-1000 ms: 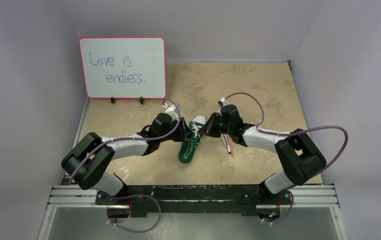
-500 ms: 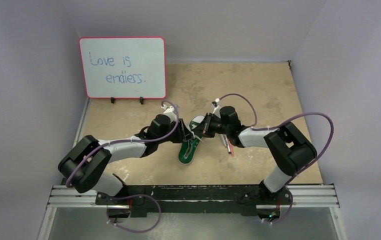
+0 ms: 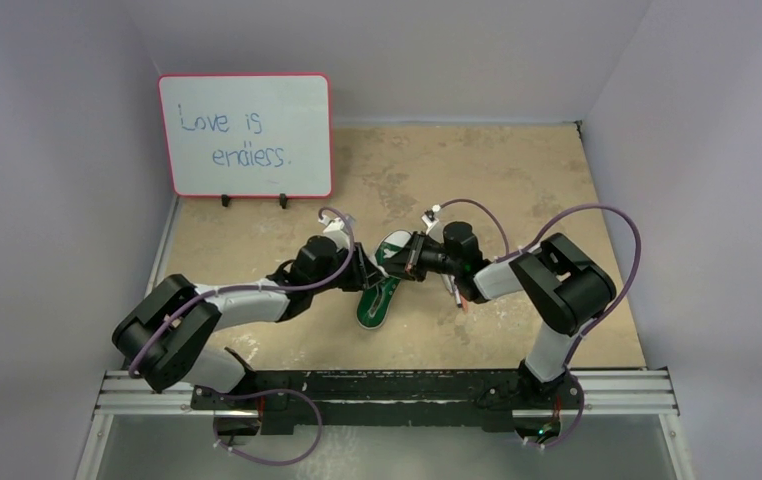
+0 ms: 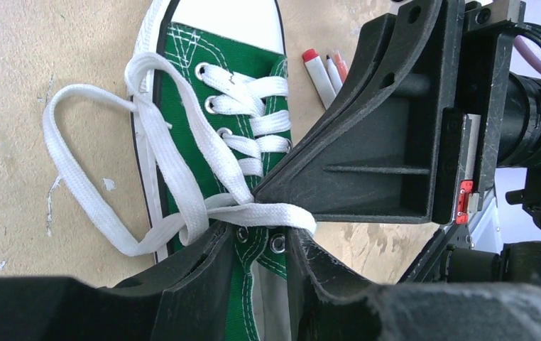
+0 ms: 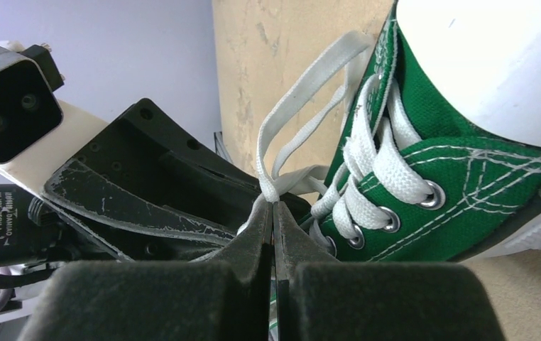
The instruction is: Tie the shoes
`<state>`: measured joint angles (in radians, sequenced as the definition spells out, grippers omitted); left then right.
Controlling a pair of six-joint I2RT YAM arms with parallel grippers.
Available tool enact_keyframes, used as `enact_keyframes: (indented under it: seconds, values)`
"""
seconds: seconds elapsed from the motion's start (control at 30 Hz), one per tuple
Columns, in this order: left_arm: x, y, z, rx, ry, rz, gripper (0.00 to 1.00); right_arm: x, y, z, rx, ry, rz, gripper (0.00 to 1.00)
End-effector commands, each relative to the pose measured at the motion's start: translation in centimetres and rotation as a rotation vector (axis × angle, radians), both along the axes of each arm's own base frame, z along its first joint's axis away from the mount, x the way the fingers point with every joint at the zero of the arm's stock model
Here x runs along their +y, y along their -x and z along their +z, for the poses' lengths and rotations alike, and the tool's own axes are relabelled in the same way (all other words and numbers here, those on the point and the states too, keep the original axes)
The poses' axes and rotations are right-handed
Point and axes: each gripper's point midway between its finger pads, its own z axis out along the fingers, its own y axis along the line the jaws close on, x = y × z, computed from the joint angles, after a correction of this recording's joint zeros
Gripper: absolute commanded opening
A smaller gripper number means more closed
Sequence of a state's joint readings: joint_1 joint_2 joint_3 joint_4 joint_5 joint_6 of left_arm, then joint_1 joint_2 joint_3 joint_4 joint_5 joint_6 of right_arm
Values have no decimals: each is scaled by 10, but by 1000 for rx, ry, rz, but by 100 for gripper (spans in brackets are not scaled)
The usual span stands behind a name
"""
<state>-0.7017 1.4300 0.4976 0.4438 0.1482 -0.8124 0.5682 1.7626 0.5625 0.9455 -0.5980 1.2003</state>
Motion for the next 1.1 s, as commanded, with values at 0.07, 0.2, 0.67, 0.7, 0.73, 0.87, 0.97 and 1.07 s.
enact_keyframes:
  seconds: [0.07,0.2,0.67,0.7,0.73,0.87,0.97,1.07]
  values:
    - [-6,-26,58,-174,163,81,32,7,20,21,-9,-72,97,0]
    - [-3,-27,73,-214,195,99,37,6,21,22,-13,-61,99,0]
    - [-3,-40,83,-246,189,136,29,8,19,24,-20,-76,105,0]
    - [-3,-41,83,-250,187,137,28,8,19,25,-21,-77,107,0]
    - [-3,-42,84,-254,185,139,26,8,19,25,-22,-78,107,0]
    - [2,-47,80,-264,157,171,24,8,20,26,-23,-82,109,0]
    - [2,-49,79,-272,160,177,31,8,20,27,-20,-85,109,0]
    - [0,-50,80,-287,183,177,35,8,20,28,-18,-90,112,0]
